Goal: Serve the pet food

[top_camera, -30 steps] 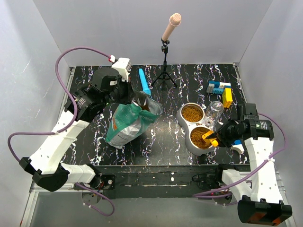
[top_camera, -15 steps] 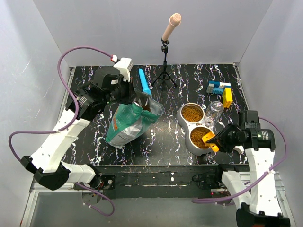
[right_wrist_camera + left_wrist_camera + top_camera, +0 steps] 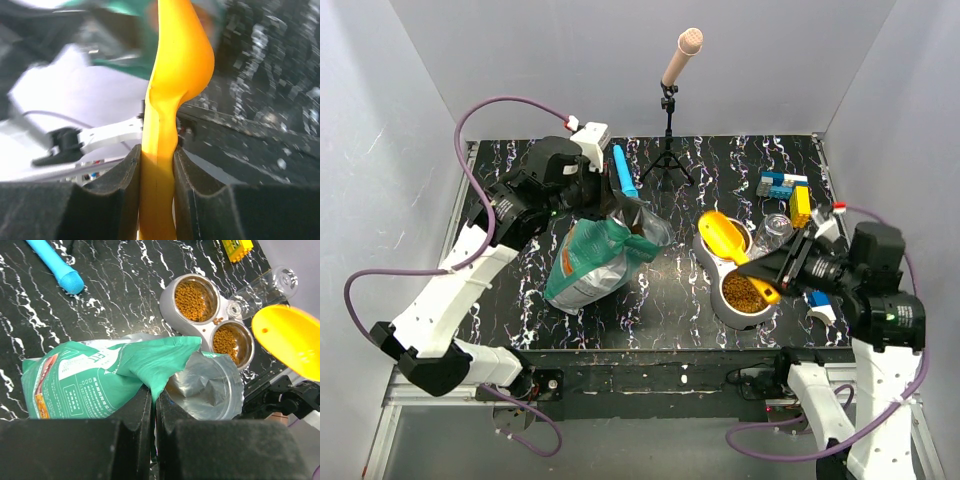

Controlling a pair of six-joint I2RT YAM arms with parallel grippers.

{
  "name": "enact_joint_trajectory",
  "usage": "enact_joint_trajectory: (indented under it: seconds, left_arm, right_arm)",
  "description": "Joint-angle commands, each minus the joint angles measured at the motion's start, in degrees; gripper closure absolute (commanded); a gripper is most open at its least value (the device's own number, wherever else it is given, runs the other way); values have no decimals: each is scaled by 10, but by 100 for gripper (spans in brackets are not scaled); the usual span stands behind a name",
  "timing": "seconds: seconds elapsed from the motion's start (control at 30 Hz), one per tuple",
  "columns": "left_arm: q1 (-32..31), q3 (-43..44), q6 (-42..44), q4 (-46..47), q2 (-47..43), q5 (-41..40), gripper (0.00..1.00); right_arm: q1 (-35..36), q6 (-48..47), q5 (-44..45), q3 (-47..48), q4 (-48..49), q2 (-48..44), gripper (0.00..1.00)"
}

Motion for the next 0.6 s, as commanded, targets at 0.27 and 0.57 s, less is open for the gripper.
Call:
enact_joint_trajectory:
  seconds: [0.27, 0.57]
  left_arm:
    - [0, 22, -41, 95, 25, 130, 100]
    - [0, 33, -31, 93, 8, 149, 100]
  right_arm:
    - [133, -63, -142, 241, 21, 194, 99]
    - [231, -37, -57, 215, 49, 245, 99]
